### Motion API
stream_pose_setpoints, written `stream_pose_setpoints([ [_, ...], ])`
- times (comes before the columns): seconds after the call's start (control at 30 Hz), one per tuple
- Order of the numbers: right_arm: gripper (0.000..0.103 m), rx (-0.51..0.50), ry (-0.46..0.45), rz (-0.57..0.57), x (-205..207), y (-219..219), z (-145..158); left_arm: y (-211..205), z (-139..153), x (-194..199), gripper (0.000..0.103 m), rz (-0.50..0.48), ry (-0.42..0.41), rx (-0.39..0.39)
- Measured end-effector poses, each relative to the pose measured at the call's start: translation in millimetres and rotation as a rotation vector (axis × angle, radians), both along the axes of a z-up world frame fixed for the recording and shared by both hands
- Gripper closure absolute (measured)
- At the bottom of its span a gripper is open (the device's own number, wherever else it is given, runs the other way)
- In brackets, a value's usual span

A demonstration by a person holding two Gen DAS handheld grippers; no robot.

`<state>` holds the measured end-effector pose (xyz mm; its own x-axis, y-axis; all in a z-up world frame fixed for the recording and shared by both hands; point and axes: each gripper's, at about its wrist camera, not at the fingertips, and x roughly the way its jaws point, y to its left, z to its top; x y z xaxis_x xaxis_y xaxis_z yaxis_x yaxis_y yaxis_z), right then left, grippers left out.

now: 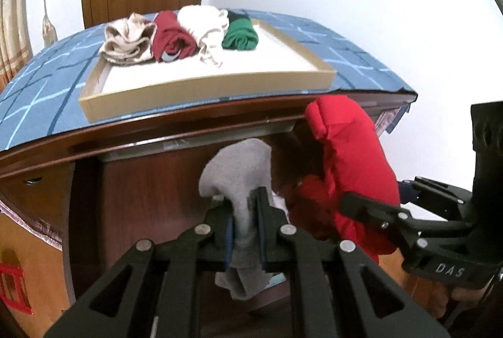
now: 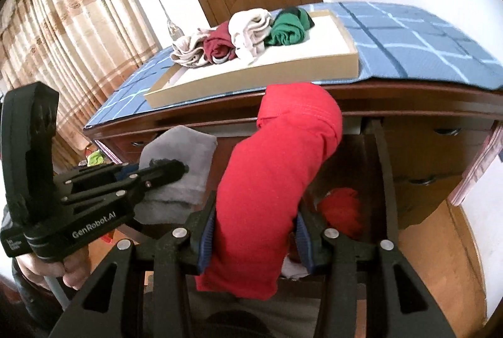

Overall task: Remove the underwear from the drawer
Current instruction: 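Lift both held socks out of the drawer toward the tray, then lower the red sock into the tray with the right tool while the left tool holds the grey sock above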

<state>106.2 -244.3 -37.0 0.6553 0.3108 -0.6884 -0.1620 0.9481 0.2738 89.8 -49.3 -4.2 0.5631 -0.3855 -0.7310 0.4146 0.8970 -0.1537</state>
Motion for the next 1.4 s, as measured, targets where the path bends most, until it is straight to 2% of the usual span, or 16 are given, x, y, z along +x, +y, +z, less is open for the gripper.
stream_pose_setpoints([
  [0.6,0.057,-0.012,-0.101,0.033,-17,6,37,12,43,-19,0.094,0.003,-0.107,-0.065],
  [1.1,0.057,-0.041,-0.186,0.017,-7,0,72,11,78,-5,0.094,0.011,-0.197,-0.088],
  [1.4,0.057,-0.075,-0.223,-0.023,15,-10,87,4,98,13,0.094,0.013,-0.246,-0.093],
])
